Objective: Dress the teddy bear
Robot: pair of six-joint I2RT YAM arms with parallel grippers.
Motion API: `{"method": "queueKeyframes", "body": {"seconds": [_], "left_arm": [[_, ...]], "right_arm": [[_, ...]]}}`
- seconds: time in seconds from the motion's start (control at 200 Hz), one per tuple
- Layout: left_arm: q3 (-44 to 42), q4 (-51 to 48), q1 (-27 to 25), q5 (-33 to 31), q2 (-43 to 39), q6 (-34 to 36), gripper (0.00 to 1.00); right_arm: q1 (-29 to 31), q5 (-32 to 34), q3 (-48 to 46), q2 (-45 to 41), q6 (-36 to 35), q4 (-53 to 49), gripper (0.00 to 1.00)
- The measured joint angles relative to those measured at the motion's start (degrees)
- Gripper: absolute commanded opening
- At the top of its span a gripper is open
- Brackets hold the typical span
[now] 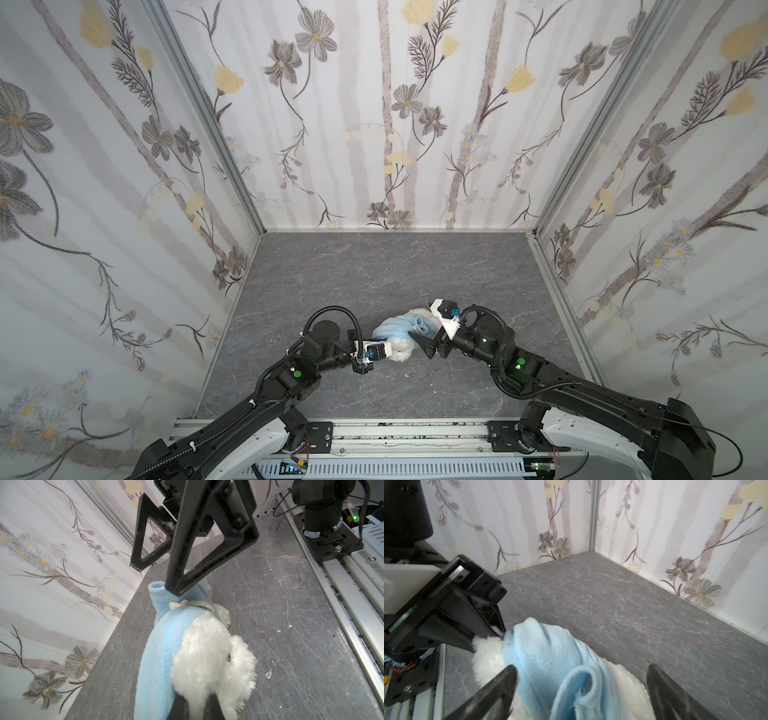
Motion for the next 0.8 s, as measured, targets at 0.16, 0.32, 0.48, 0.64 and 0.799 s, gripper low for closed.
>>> {"method": "queueKeyframes", "body": {"seconds": [0.16,0.32,0.48,0.64,0.799], "left_arm": [[0.0,-0.8,-0.3,-0.6,0.0,0.3,0.0],[0.0,-1.2,-0.4,-1.8,0.2,0.8,0.0],[0.0,-1.2,-0.6,-2.6,0.3,1.1,0.0],[0.0,-0.9,-1.0,-2.0,0.2,1.7,0.0],[0.0,-0.8,-1.0,-2.0,0.2,1.9,0.0]], "right_arm": [[0.4,-1.3,4.5,6.2,-2.5,-2.5,0.94],[0.5,-1.1,6.8,9.2,-1.9,-3.3,0.91],[-0.1,0.0,7.6,9.6,0.9,-5.0,0.89],[-1.9,-3.1,3.5,1.7,1.4,-4.6,0.93],[-1.6,-8.0,2.9,1.0,0.0,-5.6,0.94]]}}
